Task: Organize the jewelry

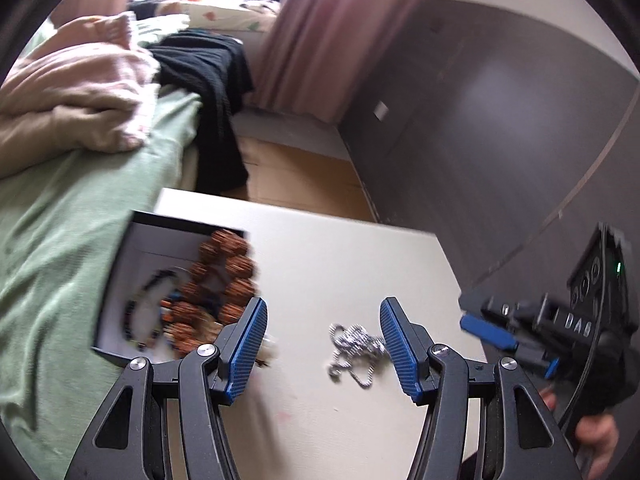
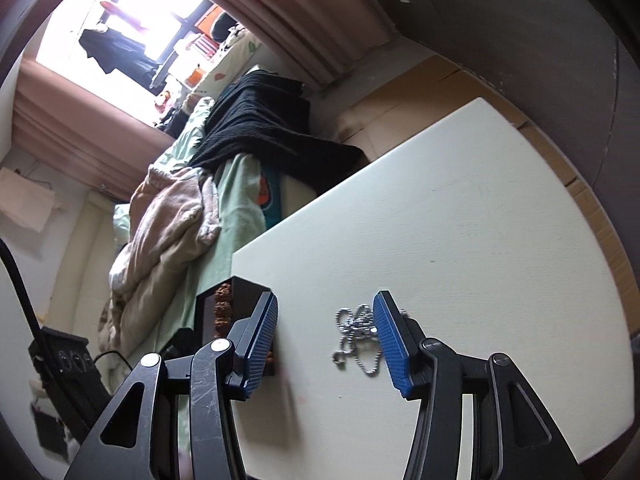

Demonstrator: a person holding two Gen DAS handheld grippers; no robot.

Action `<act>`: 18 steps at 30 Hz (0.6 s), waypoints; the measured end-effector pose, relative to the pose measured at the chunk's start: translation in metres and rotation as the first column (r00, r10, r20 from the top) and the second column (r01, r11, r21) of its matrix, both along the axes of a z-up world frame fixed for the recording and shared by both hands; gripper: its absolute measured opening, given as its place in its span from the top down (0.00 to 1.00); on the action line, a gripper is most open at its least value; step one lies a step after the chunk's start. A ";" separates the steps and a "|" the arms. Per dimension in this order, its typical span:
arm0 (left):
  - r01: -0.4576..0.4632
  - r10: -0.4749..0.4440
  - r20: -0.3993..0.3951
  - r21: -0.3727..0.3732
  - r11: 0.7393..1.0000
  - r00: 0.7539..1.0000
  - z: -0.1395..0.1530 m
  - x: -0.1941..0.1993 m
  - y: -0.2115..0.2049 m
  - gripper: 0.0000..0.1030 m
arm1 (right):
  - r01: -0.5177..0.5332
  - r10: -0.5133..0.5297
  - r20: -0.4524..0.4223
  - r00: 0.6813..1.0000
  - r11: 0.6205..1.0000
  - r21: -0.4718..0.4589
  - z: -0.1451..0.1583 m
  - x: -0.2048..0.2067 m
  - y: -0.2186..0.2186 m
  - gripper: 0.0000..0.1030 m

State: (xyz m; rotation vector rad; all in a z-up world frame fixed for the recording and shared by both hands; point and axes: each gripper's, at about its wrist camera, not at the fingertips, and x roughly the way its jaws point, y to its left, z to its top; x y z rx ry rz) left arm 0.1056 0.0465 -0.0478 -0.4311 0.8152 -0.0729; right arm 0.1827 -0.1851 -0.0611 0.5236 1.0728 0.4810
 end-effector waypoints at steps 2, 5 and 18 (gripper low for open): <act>0.030 -0.030 -0.018 0.027 0.999 0.999 -0.005 0.004 -0.012 0.42 | 0.011 -0.011 -0.009 1.000 1.000 0.000 -0.001 0.001 -0.009 0.51; 0.069 -0.065 -0.047 0.090 0.994 0.997 -0.014 0.008 -0.029 0.42 | 0.033 -0.034 -0.018 0.999 0.999 -0.008 -0.002 0.003 -0.024 0.51; 0.231 -0.182 -0.194 0.272 0.934 0.964 -0.061 0.017 -0.071 0.59 | 0.087 -0.088 -0.067 0.994 0.996 -0.017 -0.010 0.004 -0.071 0.51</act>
